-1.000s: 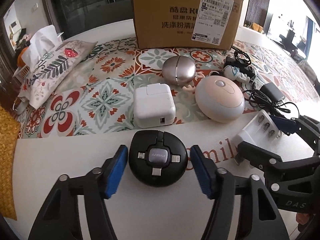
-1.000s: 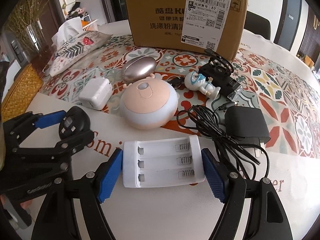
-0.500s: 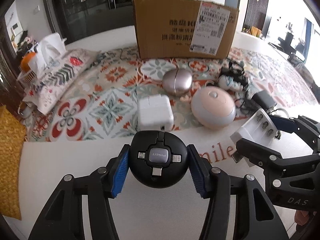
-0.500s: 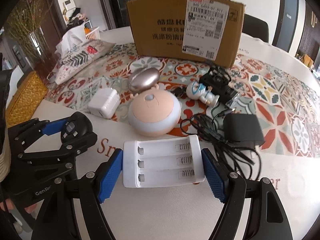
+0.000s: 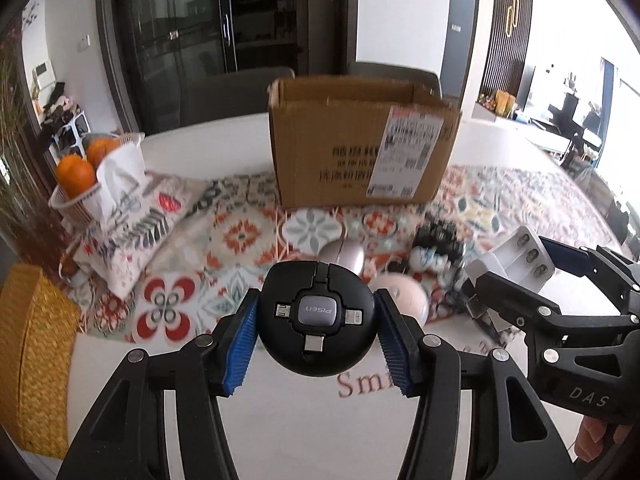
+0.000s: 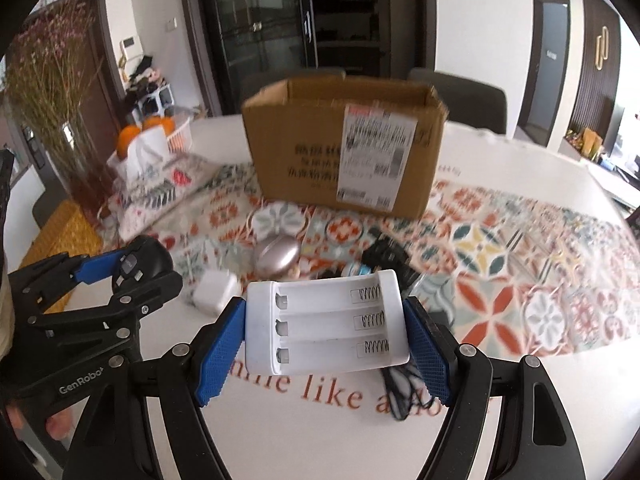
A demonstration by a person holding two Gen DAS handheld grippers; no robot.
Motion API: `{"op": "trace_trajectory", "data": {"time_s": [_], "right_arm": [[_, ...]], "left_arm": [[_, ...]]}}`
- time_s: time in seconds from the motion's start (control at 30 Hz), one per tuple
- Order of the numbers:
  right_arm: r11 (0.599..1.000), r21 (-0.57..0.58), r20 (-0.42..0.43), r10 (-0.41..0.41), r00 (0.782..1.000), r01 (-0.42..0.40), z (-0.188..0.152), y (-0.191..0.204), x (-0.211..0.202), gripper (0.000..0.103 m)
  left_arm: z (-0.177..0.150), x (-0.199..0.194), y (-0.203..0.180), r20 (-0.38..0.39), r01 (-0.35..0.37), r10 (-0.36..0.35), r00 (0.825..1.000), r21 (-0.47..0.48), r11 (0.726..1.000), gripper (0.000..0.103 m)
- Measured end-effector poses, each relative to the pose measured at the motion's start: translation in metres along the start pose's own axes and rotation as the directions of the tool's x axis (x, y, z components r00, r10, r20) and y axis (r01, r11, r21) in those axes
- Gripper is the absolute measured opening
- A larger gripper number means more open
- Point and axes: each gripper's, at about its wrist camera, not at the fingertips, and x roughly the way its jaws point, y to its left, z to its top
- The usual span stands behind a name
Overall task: Organize rigid objects
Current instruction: 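Carry both held items over the cardboard box and open both tools to drop them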
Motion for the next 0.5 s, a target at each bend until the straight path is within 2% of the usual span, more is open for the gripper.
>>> {"op": "trace_trajectory", "data": {"time_s": [0.5], "right_arm": [[0.997, 0.018, 0.153, -0.082, 0.985, 0.08, 0.07, -0.015, -0.032, 0.077]], "left_arm": [[0.076, -0.018, 0.001, 0.11, 0.018, -0.019, 0.994, 0.004, 1.0, 0.055]]}}
